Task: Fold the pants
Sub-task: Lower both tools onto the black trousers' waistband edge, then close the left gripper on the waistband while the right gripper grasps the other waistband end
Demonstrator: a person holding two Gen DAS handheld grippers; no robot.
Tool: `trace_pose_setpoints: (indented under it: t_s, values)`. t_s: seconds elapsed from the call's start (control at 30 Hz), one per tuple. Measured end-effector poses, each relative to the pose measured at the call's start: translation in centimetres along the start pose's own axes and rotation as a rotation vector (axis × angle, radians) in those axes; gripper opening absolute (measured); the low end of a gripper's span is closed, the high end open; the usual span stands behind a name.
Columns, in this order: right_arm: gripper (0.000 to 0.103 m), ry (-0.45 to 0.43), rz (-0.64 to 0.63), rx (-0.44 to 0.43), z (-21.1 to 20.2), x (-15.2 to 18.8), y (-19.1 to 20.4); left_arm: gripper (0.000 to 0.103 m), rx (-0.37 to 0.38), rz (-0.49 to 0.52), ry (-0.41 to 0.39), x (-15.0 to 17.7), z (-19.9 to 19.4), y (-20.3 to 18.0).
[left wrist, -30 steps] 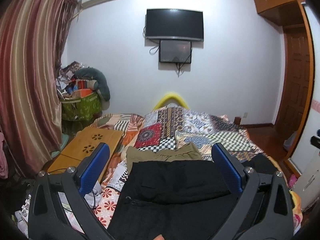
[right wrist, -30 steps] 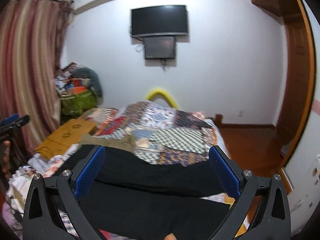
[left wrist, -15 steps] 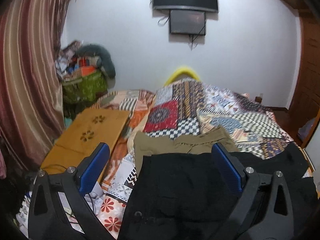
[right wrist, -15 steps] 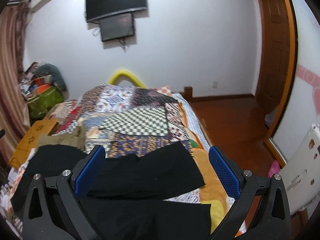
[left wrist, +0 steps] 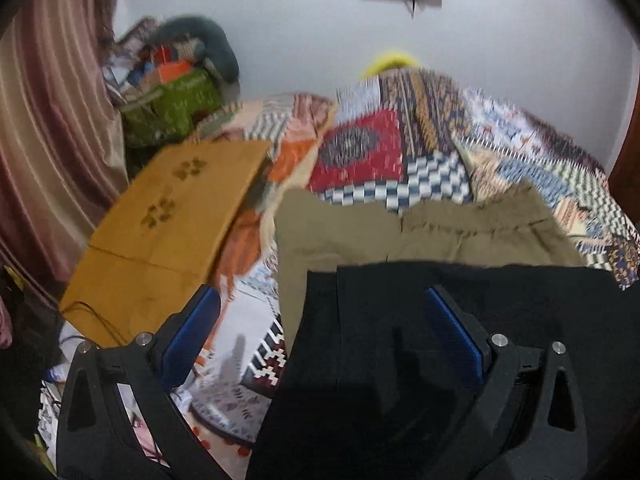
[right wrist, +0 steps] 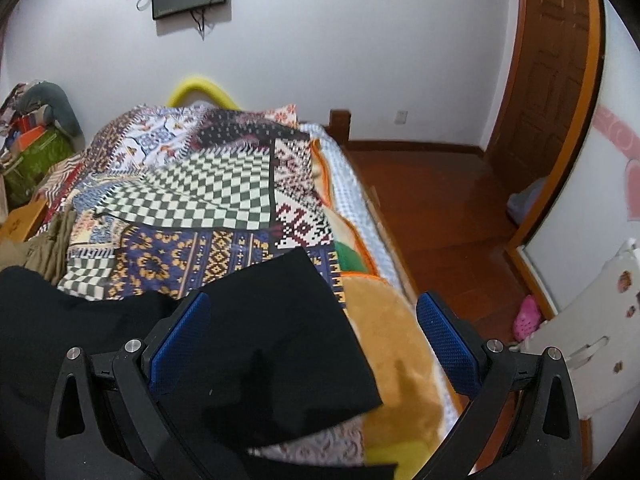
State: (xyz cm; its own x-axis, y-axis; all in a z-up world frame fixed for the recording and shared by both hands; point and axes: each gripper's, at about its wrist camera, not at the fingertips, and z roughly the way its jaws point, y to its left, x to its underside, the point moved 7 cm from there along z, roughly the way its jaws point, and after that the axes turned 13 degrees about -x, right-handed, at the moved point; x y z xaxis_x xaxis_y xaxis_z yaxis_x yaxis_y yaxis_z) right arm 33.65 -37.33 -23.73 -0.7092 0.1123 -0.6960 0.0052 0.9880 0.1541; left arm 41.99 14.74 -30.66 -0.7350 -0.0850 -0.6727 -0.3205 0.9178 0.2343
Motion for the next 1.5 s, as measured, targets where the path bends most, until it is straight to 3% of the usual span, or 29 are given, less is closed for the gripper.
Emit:
trace_pose_setpoints:
  t_s: [0.1, 0.2, 0.33, 0.57, 0.7, 0.8, 0.87, 0.97, 1.0, 1.13, 1.4, 1.5]
  values:
    - [0.1, 0.027, -0.016, -0.001, 2.0, -0.3, -0.4, 0.101, 0.007, -0.008, 0.056, 0.3, 2.5, -0.2]
    - [0.091, 0.066, -0.044, -0.021, 3.9, -0.5, -0.2, 0.084, 0.036, 0.007, 0.106, 0.7, 4.1, -0.7]
    - [0.086, 0.114, -0.09, -0.027, 6.4, -0.6, 0.2, 0.076, 0.064, 0.005, 0.19, 1.6, 6.0, -1.3]
    - [0.067, 0.219, -0.091, -0.031, 10.2, 0.1, -0.9, 0.071, 0.075, 0.013, 0.207, 1.8, 7.0, -2.3]
    - [0.062, 0.223, -0.039, -0.065, 11.0, 0.3, -1.7, 0.054, 0.113, -0.001, 0.224, 1.6, 7.1, -2.5]
    - [0.04, 0.215, -0.026, -0.061, 10.7, 0.1, -1.9, 0.041, 0.095, 0.033, 0.203, 1.4, 6.8, -2.9]
    - [0.017, 0.217, -0.028, -0.076, 10.5, -0.1, -1.8, 0.036, 0.071, 0.07, 0.187, 1.4, 6.6, -3.2]
    - [0.008, 0.201, -0.07, -0.051, 10.1, -0.4, -1.2, 0.02, 0.025, 0.104, 0.166, 1.2, 6.3, -3.1]
    - [0.008, 0.19, -0.083, -0.045, 9.9, -0.6, -1.1, 0.005, -0.028, 0.118, 0.157, 1.1, 6.3, -2.6]
    - [0.004, 0.128, -0.083, -0.044, 8.6, -1.7, -1.4, 0.005, -0.018, 0.089, 0.16, 0.8, 6.1, -1.3]
    - [0.002, -0.029, -0.052, 0.01, 4.8, -4.9, -3.7, 0.004, -0.016, 0.077, 0.095, -1.0, 4.1, -1.0]
    - [0.002, -0.029, -0.017, -0.002, 4.5, -5.4, -4.6, 0.004, -0.015, 0.071, 0.087, -1.3, 3.5, -0.4]
